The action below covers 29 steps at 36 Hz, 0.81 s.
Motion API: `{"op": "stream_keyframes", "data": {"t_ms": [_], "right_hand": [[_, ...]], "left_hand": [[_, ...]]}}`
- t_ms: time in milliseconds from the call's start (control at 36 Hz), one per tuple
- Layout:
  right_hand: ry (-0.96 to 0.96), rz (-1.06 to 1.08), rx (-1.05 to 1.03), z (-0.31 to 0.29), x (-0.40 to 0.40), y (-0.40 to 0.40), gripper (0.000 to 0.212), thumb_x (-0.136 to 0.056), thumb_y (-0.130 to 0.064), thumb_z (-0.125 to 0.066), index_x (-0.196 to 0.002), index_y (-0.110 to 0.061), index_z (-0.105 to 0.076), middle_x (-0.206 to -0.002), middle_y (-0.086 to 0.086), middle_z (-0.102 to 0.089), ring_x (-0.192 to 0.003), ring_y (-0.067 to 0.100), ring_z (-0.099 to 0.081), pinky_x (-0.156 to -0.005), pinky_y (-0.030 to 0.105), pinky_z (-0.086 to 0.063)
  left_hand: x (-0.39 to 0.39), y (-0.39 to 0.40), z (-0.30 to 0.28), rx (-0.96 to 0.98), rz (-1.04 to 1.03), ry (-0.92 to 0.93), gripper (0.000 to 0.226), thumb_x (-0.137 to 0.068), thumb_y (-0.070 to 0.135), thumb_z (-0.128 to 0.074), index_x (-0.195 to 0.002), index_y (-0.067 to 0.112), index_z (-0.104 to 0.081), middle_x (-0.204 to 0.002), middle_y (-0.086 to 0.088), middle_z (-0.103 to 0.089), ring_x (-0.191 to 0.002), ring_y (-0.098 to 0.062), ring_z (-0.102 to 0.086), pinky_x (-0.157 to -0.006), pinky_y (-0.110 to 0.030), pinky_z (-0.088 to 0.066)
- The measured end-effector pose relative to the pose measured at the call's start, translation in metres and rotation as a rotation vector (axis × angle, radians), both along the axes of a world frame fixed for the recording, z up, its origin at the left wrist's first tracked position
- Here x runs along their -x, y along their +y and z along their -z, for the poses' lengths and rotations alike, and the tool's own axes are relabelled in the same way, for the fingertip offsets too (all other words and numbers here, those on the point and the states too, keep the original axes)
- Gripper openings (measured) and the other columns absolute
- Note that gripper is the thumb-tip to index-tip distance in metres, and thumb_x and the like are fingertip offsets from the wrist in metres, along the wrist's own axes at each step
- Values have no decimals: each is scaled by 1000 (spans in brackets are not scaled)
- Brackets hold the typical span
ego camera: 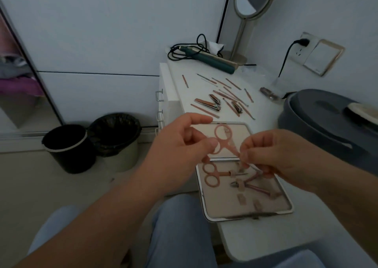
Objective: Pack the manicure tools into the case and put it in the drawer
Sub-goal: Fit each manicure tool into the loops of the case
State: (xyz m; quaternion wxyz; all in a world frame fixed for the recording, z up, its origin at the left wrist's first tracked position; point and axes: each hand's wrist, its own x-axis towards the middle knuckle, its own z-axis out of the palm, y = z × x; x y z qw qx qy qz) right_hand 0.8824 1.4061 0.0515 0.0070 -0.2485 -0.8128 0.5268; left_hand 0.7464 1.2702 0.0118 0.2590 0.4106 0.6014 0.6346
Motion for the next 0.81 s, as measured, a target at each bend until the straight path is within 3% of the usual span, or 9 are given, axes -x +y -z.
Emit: {"op": "stream_keyframes", "data": {"t_ms": [83,167,222,306,389,500,611,722,806], "right_hand": [[1,16,-29,6,-3,-7,11,-63,-27,-64,-61,-18,-70,-48,1,-51,-42,9,-38,-44,15,-36],[42,46,-73,11,-6,-14,14,-58,-33,-66,-66,-25,-72,-59,6,-64,-51,16,-48,-56,26,-42],[71,67,-91,13,-9,-18,11,-59,-31,-69,-70,-31,-73,-65,-1,-71,-54,7,-59,-58,18,-47],[94,50,-104,15,-13,-23,17,-70,-16,-71,-67,-33,-73,-54,-10,-67,-42,-5,-54,-41,4,-37],[91,8,-163,16,-17,-26,15,-71,-19,-71,-70,-34,-73,-52,-11,-65,-42,-6,-52,-41,3,-37],[49,-17,-263,19,-23,-22,11,-68,-34,-68,-74,-44,-69,-63,-15,-67,-50,-5,-53,-48,5,-41],[44,18,-285,24,-32,-16,9,-69,-36,-69,-74,-44,-69,-65,-15,-68,-51,-2,-56,-47,7,-43],[82,81,-357,31,-41,-7,13,-71,-35,-69,-75,-47,-67,-65,-25,-66,-55,-9,-58,-46,3,-40],[121,157,-405,39,-46,-1,7,-72,-35,-66,-71,-41,-69,-66,-23,-66,-56,-7,-57,-49,3,-41]], "left_hand": [[-5,-7,4,-26,-36,11,22,-77,5,-65,-84,26,-59,-56,3,-63,-53,-11,-59,-58,-22,-50],[-9,-14,12,2,-82,120,19,-76,9,-66,-77,27,-62,-56,1,-58,-52,-13,-52,-53,-21,-45],[-13,-18,16,45,-104,198,18,-76,12,-66,-76,29,-64,-55,3,-56,-48,-5,-46,-49,-14,-38],[-16,-23,19,145,-119,336,19,-76,18,-66,-79,36,-68,-59,6,-61,-49,-2,-48,-49,-10,-38],[-18,-24,18,243,-131,525,17,-74,25,-67,-84,39,-68,-66,12,-63,-65,1,-55,-56,-8,-40],[-20,-25,10,314,-108,665,12,-66,42,-66,-79,42,-68,-70,14,-66,-70,-2,-57,-66,-23,-49],[-18,-29,4,352,-53,712,29,-67,40,-68,-72,60,-48,-76,19,-68,-77,5,-55,-76,-15,-42],[-11,-35,1,461,-59,726,12,-66,44,-64,-73,52,-59,-63,26,-62,-73,11,-54,-65,-6,-41],[-9,-38,-2,533,6,769,27,-67,43,-61,-76,65,-47,-68,22,-63,-79,12,-49,-58,-10,-42]]}}
